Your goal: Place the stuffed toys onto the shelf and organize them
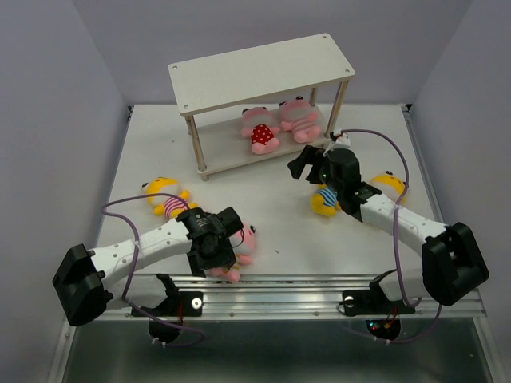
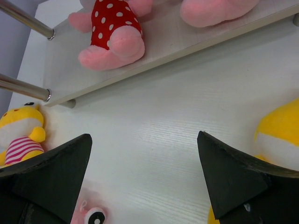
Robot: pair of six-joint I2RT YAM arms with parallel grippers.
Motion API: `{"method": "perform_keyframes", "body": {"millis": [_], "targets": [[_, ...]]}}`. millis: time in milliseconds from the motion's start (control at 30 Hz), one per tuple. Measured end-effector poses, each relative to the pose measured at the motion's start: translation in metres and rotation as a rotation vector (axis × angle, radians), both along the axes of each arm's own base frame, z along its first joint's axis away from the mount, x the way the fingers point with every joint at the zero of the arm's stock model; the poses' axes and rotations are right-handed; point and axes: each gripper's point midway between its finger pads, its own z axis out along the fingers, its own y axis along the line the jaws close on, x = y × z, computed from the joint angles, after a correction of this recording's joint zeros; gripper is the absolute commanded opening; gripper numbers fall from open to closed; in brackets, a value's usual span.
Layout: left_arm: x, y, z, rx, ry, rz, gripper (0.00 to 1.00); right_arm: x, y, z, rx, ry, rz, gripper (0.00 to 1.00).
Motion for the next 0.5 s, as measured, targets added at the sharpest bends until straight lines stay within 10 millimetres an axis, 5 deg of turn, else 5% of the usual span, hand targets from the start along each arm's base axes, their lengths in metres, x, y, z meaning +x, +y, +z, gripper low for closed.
{"method": "perform_keyframes", "body": {"millis": [267,500], "targets": [[0.009,-0.001,0.001,0.008,-0.045,0.004,0.53,-0.002,-0.002,0.006,0.004,-0.016,-0.005,1.0],[0.013,-0.012,-0.002,-0.057,-0.067,-0.005,0.52,-0.001,-0.003,0.006,-0.005,-0.019,-0.007,1.0]]}}
